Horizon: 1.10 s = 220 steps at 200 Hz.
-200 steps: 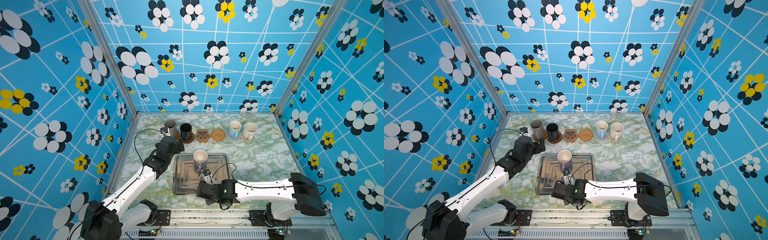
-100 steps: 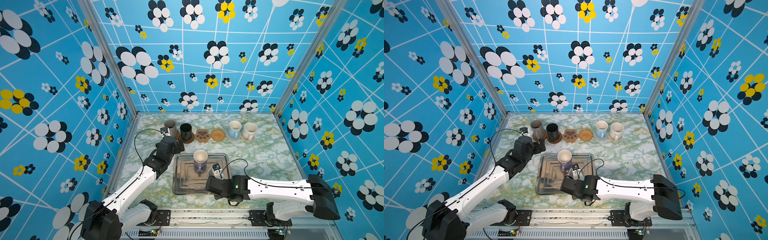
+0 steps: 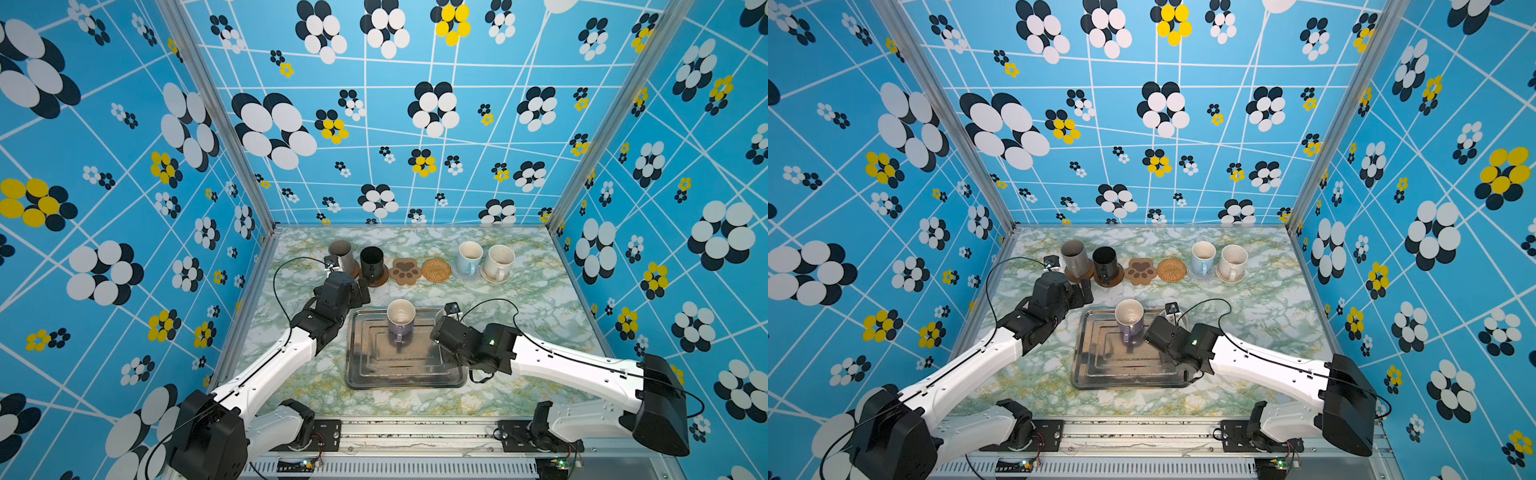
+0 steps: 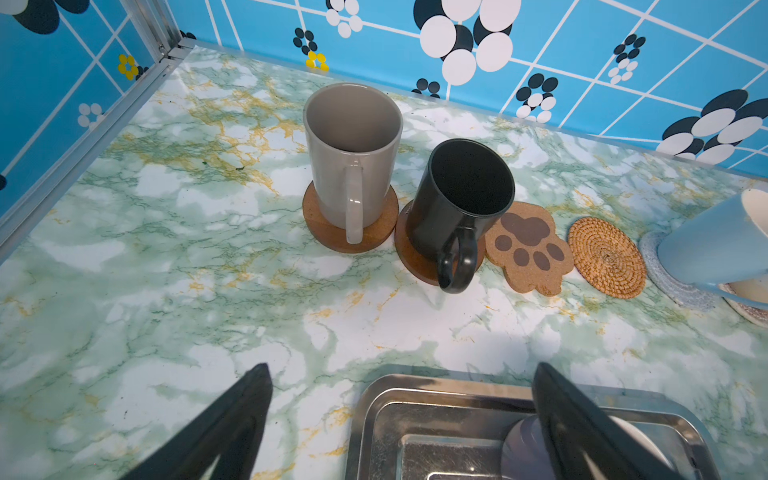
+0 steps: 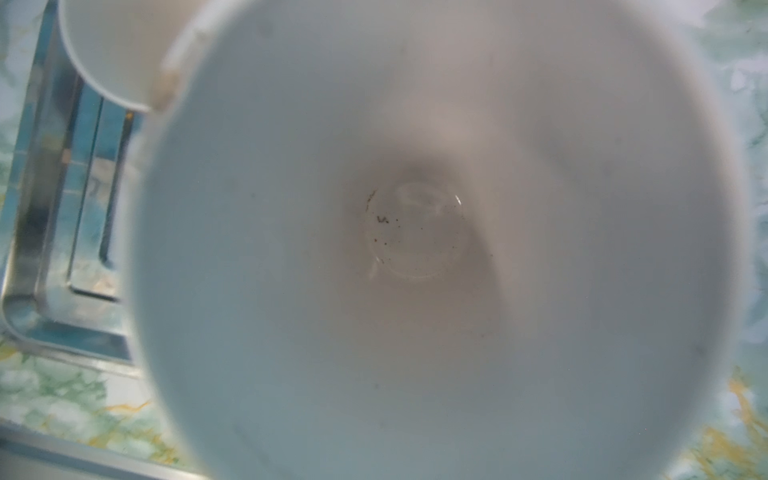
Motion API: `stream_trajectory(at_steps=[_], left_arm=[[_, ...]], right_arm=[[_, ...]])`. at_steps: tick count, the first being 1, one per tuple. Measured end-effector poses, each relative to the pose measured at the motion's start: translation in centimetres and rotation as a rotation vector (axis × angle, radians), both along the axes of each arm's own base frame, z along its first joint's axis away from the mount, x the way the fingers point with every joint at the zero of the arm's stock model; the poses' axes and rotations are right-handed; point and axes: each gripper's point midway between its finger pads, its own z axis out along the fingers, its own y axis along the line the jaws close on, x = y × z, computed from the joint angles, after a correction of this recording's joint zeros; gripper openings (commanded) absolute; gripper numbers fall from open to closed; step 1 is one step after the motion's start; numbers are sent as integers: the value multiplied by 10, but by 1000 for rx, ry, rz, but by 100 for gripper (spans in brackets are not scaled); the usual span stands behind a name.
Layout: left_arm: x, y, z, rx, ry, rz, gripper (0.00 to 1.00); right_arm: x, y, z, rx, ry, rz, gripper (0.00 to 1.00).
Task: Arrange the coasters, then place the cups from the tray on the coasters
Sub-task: 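Lift the blue floral mug off the tray toward the woven rattan coaster, then lower the blue floral mug onto the woven rattan coaster with the right gripper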
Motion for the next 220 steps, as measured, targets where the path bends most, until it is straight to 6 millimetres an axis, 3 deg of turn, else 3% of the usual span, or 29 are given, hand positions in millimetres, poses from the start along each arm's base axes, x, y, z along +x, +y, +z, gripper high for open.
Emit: stream_trajectory(at_steps=[46, 93, 173, 220], left_arm=[[1, 0, -5, 7, 13, 0, 99], [1, 1, -5, 7, 12, 3, 99], [7, -2, -16, 26, 44, 3, 99], [16, -6, -17, 26, 47, 2, 99]], right_arm=[[39, -14, 3, -13, 10, -16, 0], [93, -1, 15, 24, -9, 1, 0], [178, 15, 14, 33, -27, 28, 0], [217, 11, 9, 31, -35, 16, 0]])
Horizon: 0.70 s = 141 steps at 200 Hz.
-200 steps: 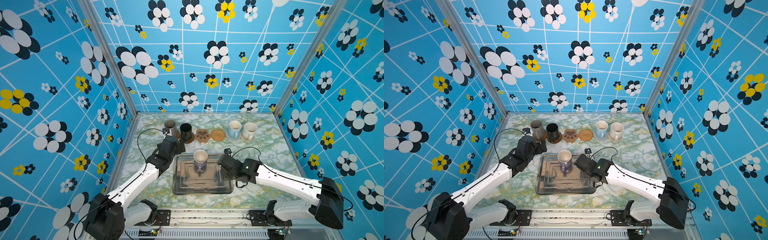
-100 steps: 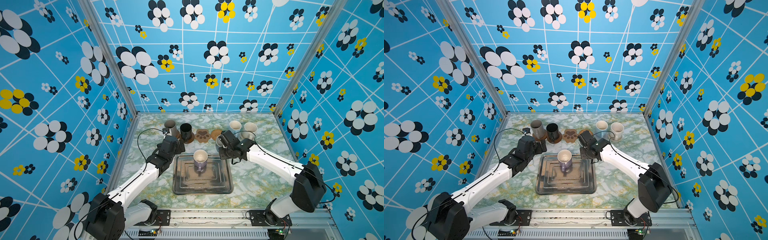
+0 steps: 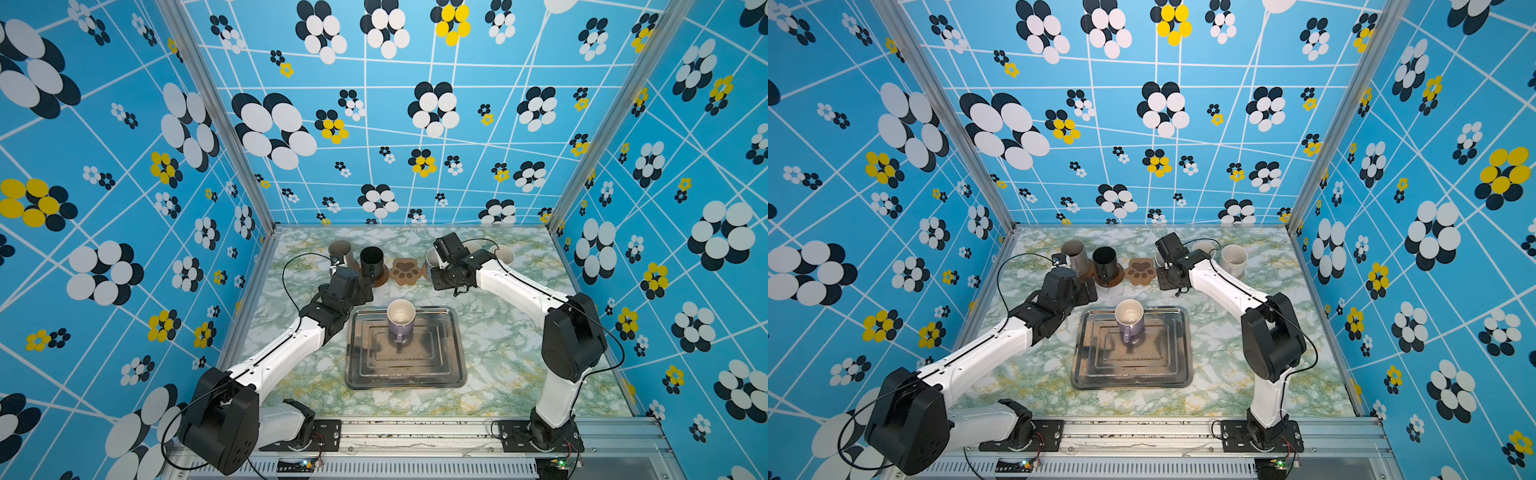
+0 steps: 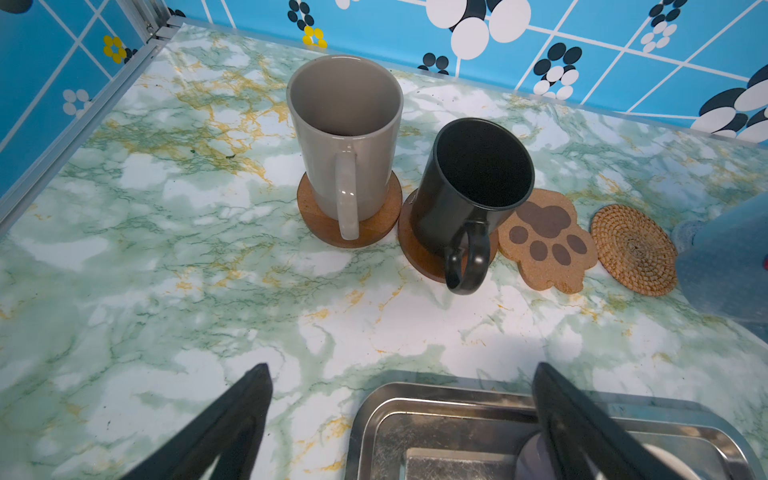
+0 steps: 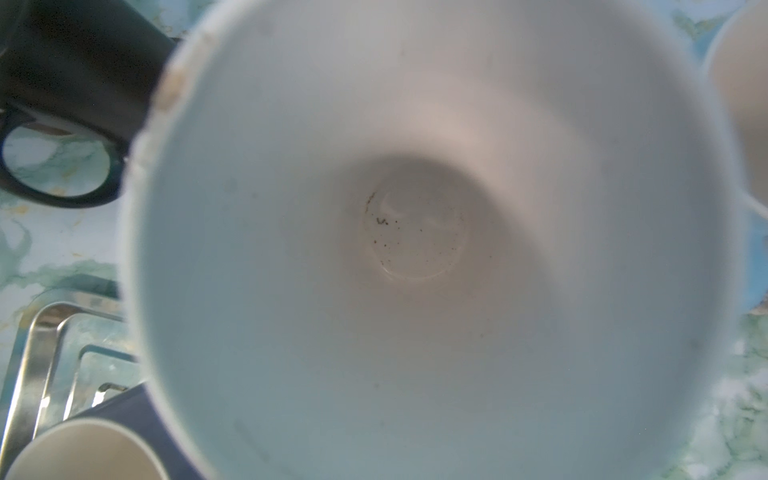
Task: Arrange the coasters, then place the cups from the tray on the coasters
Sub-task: 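Lower the blue floral mug onto the woven rattan coaster with the right gripper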
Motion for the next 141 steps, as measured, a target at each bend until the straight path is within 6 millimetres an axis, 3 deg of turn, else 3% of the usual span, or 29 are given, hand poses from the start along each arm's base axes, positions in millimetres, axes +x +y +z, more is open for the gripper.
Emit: stream_trajectory(at_steps=[59, 141], left_arm=[[1, -1, 2, -4, -9, 0, 98], [3, -2, 5, -13, -23, -3, 98]], right_arm=[[35, 1, -9, -8, -8, -9, 0], [51, -11, -33, -20, 32, -39, 0]])
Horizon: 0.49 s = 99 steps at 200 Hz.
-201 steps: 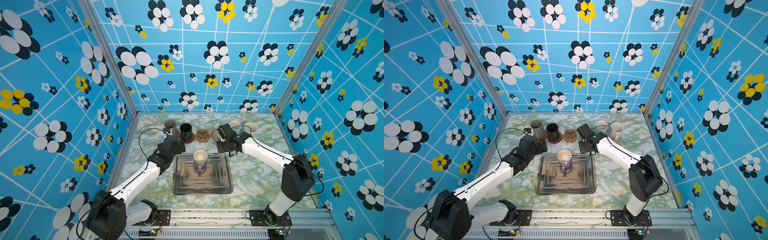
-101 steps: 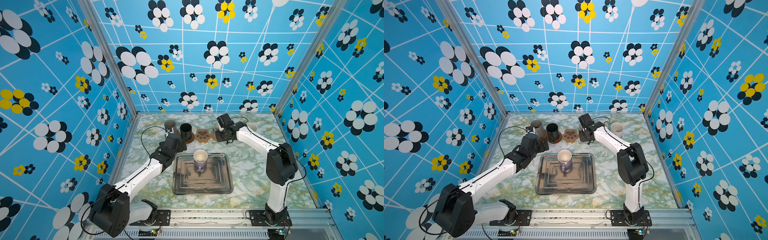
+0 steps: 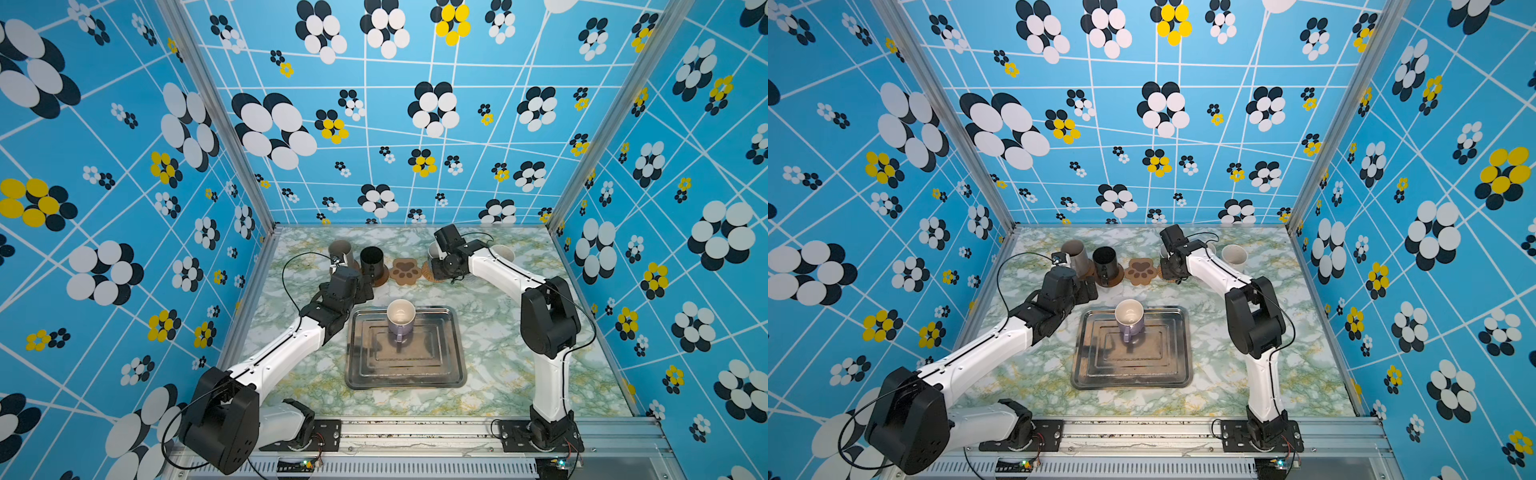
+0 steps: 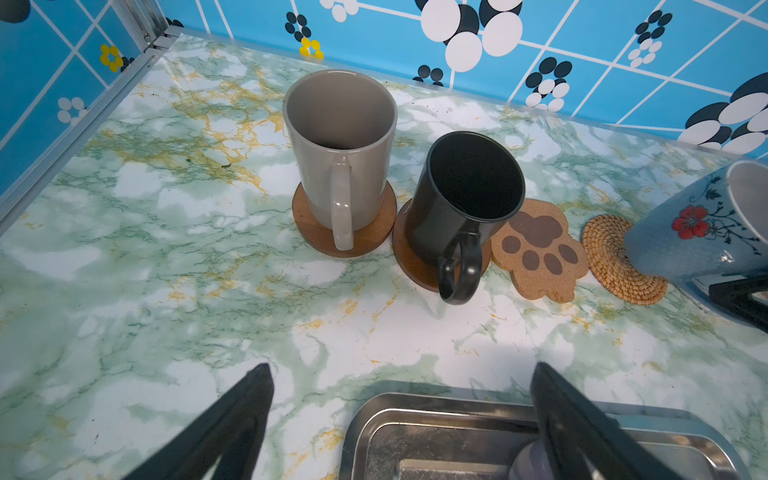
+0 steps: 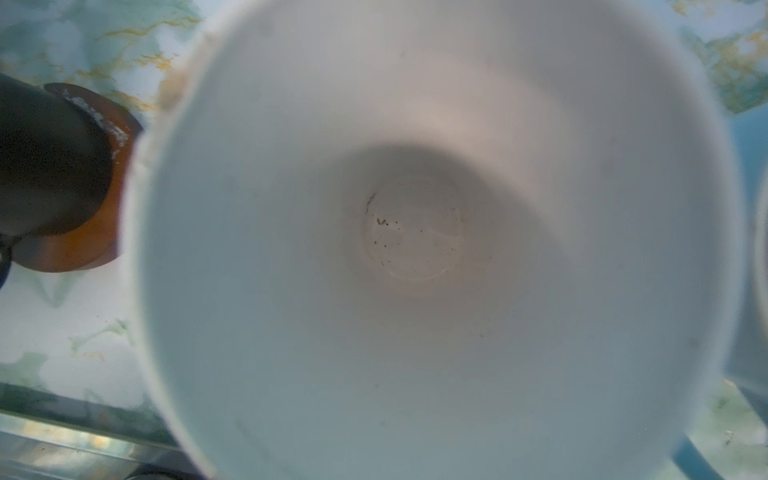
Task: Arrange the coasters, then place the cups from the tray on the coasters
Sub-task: 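Lower the blue floral mug onto the woven rattan coaster with the right gripper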
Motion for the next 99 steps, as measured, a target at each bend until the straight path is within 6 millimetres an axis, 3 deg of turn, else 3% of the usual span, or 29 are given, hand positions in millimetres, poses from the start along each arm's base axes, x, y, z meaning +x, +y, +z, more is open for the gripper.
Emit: stream_trajectory(at_steps=[54, 99], left_arm=[[0, -1, -1, -1, 3, -4, 98], [0, -2, -2, -3, 4, -7, 98]], right_arm=[[4, -1, -2, 6, -7, -6, 0], [5, -2, -15, -4, 15, -7, 0]])
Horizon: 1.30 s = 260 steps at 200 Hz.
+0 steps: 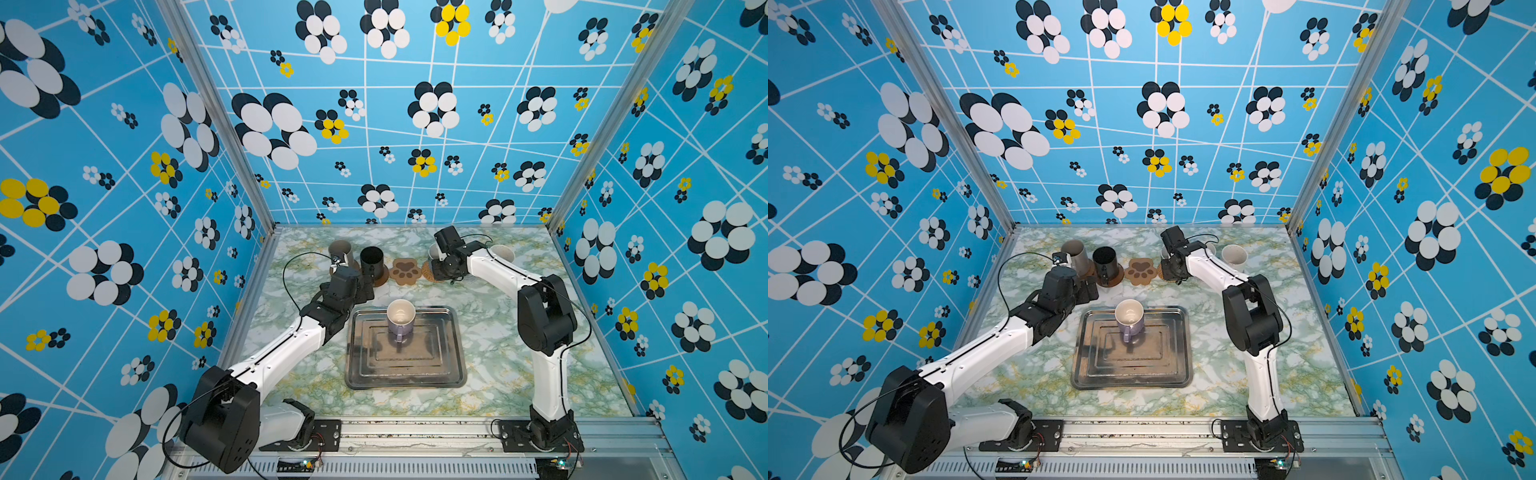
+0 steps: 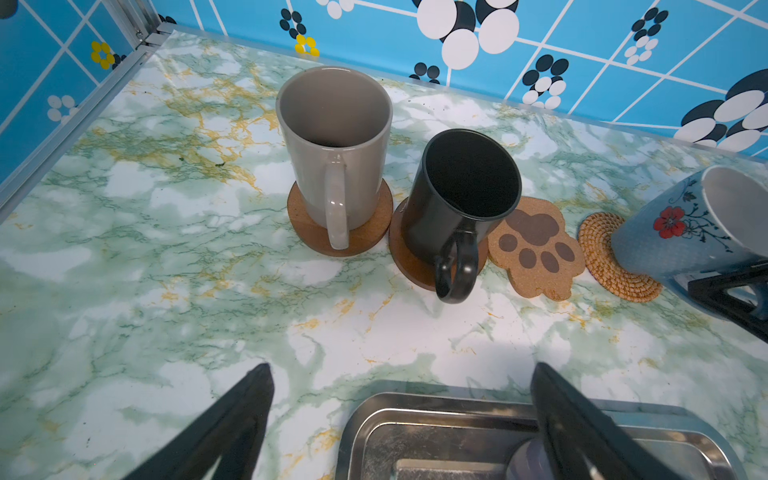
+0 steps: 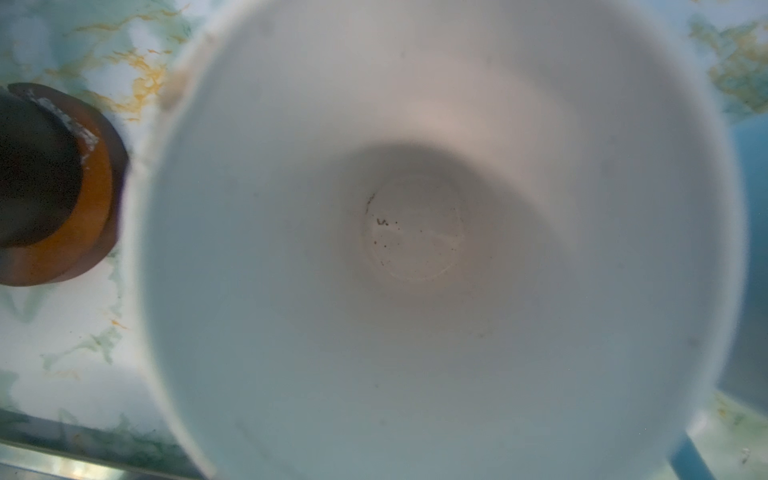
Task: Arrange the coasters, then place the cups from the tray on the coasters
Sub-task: 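Lower the blue floral mug onto the woven rattan coaster with the right gripper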
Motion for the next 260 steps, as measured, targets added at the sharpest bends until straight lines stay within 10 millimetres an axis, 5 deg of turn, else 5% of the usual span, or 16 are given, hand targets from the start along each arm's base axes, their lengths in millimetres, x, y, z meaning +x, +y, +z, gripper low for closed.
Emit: stream_trajectory(at_steps=[157, 260], left_arm=[[2, -1, -1, 1, 3, 0, 97], [2, -2, -1, -3, 5, -6, 97]], right_arm=[[1, 1, -6, 0, 5, -4, 0], [3, 2, -6, 12, -2, -19, 48]])
